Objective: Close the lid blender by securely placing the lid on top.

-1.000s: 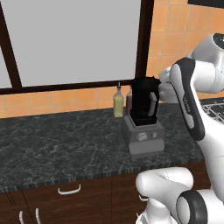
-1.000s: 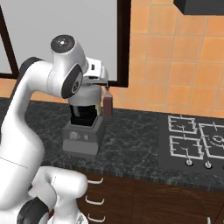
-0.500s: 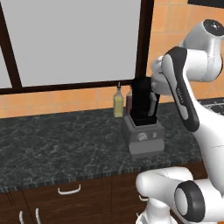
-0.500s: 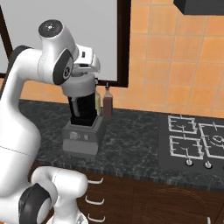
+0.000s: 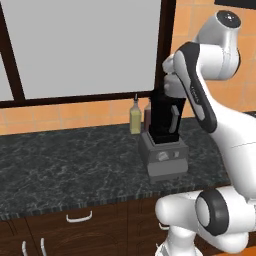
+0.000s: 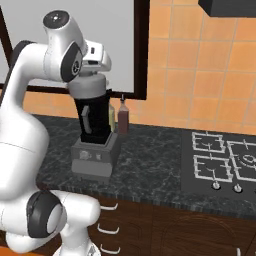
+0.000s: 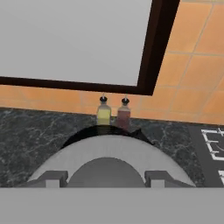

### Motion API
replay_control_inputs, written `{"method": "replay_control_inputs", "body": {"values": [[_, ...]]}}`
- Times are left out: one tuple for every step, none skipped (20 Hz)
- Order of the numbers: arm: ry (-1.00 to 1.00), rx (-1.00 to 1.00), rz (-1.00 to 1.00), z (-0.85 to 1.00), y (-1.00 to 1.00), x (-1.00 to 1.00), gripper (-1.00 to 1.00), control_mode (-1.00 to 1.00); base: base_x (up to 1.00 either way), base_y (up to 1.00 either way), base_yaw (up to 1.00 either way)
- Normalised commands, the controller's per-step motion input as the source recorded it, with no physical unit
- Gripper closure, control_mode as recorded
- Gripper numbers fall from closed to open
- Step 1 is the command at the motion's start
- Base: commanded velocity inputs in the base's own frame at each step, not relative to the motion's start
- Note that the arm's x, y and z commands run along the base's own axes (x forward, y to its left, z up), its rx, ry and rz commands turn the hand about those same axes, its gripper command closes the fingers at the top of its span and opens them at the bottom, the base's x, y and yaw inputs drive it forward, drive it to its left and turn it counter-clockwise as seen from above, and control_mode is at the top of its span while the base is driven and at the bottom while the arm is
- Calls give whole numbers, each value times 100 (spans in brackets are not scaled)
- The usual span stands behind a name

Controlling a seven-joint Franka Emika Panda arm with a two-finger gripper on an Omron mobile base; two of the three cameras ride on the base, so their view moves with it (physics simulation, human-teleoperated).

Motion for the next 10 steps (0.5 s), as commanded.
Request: {"method": "replay_control_inputs", "body": {"values": [[0,0,0,24,14,36,100,-100,0,0,0],[0,0,0,22,14,34,100,-100,0,0,0],[0,0,0,20,13,34,100,-100,0,0,0],[0,0,0,19,11,34,100,-100,0,0,0],[0,0,0,17,9,33,100,-100,0,0,0],[0,0,0,14,7,32,100,-100,0,0,0],[0,0,0,9,4,32,100,-100,0,0,0],[0,0,0,3,0,32,100,-100,0,0,0],[0,0,0,0,0,33,100,-100,0,0,0],[0,0,0,0,0,36,100,-100,0,0,0]]}}
